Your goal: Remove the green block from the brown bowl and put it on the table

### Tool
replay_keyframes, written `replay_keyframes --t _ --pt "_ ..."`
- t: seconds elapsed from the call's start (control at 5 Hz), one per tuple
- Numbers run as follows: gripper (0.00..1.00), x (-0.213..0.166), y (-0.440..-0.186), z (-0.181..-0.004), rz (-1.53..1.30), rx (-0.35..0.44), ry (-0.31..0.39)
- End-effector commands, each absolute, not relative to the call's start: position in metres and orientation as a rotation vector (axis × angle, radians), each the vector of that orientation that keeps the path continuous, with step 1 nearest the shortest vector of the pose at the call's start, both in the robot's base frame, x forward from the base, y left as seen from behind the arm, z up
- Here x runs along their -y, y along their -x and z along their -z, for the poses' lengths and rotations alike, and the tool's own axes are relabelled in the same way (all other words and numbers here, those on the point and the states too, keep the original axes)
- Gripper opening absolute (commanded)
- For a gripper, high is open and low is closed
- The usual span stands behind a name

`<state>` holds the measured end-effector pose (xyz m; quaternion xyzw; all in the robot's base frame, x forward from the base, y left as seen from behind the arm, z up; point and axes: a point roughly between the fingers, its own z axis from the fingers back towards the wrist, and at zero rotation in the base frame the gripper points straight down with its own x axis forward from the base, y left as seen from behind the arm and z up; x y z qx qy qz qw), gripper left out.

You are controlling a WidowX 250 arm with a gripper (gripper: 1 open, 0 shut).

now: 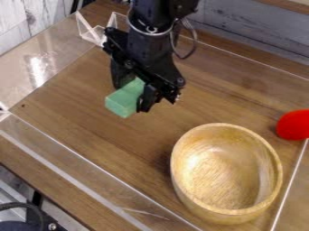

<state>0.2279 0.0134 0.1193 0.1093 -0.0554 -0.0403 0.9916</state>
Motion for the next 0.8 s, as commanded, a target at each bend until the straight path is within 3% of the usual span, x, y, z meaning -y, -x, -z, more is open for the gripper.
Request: replay_keyframes --t 0.0,0.6 --pt "0.0 -0.0169 -0.2367 -0.1275 0.045 0.153 -0.217" --pt "0.0 -0.021 -0.241 -0.1225 0.01 0.151 -0.211"
